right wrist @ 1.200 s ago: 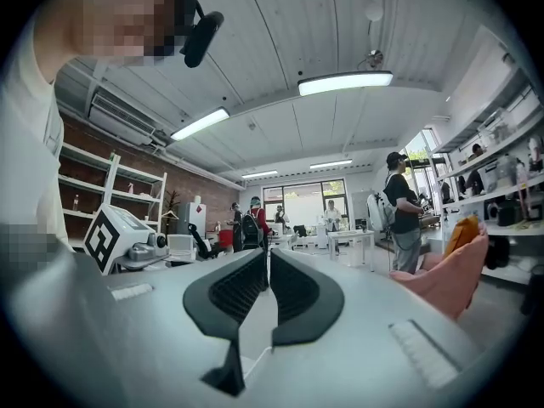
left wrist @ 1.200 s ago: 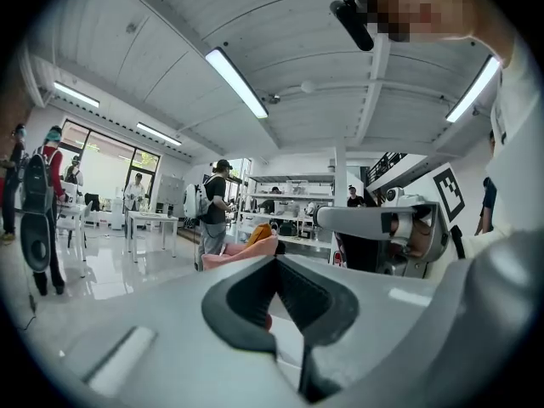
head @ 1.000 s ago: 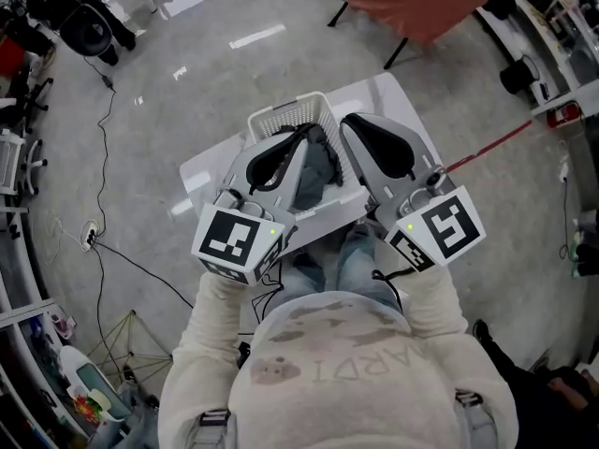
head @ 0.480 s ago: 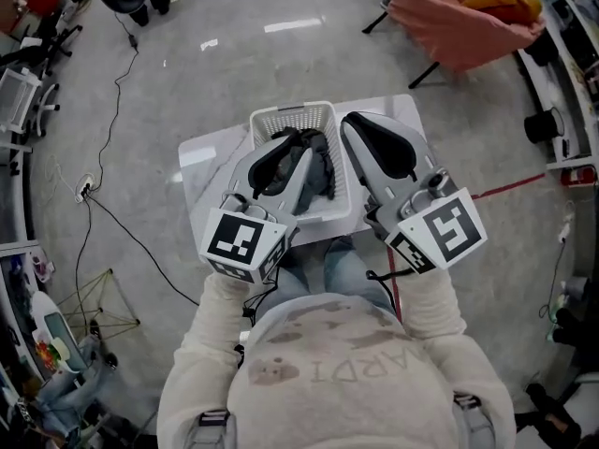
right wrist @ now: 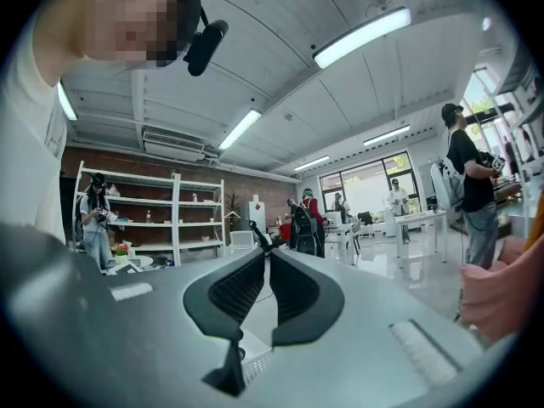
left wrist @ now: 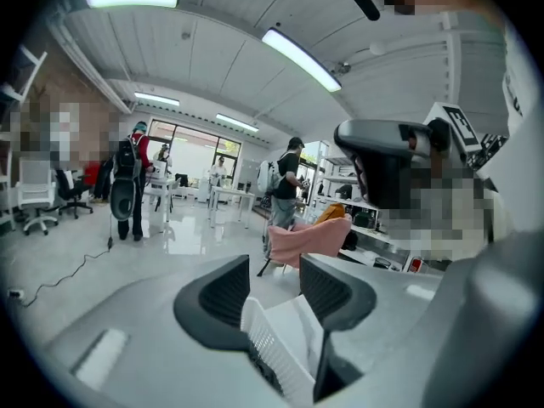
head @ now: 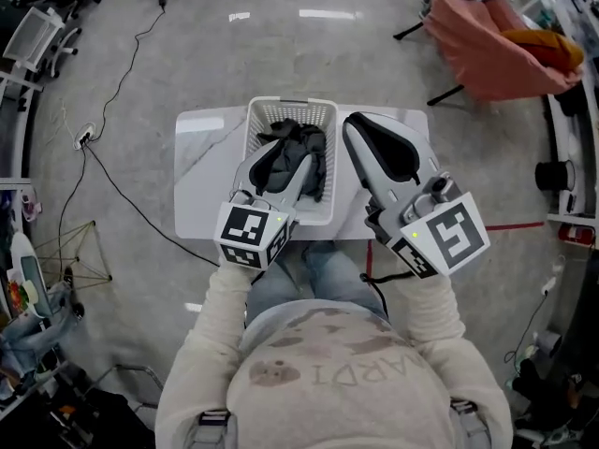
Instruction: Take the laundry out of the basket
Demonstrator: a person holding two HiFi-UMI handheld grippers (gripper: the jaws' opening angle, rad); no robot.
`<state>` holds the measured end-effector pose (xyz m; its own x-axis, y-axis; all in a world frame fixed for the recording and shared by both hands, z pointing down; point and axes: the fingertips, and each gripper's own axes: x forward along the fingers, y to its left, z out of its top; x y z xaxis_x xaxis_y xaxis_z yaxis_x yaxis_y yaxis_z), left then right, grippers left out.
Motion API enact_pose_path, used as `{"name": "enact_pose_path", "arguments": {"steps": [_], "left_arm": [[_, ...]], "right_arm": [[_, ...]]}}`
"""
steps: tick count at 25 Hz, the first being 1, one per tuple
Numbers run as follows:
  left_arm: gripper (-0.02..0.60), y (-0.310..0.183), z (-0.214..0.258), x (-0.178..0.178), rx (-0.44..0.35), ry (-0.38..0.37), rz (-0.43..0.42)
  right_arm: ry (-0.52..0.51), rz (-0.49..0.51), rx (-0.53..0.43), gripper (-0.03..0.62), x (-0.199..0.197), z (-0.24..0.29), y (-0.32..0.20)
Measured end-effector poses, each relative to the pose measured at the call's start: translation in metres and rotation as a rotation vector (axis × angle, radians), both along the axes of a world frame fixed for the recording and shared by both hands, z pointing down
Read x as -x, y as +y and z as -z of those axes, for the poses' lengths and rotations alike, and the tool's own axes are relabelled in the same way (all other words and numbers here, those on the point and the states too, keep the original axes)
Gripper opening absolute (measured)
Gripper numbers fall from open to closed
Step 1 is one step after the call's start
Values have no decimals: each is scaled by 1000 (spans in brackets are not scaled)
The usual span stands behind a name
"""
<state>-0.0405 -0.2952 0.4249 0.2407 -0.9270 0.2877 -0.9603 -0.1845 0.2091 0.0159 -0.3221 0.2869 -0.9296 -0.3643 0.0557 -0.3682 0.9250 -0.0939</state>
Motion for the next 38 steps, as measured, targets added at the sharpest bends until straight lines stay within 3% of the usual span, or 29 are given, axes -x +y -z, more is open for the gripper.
{"name": "enact_pose_path", "arguments": {"steps": [6,17,27,34,38], "left_arm": [[215,-8,-68,12,139,15,95],[262,-24,-195,22,380,-22,136],[294,-26,-290,42,541,-55,163],[317,-13,-341,48,667,14,178],[318,-18,-364,48,724,0,146]], "right_arm": [[8,81,23,48,10,-17,-10],[23,170,39,48,30,-45,-30],[26,180,20,48,50,-71,-54],[27,154,8,48,50,-83,-72],[40,129,9,48,41,-94,-79]]}}
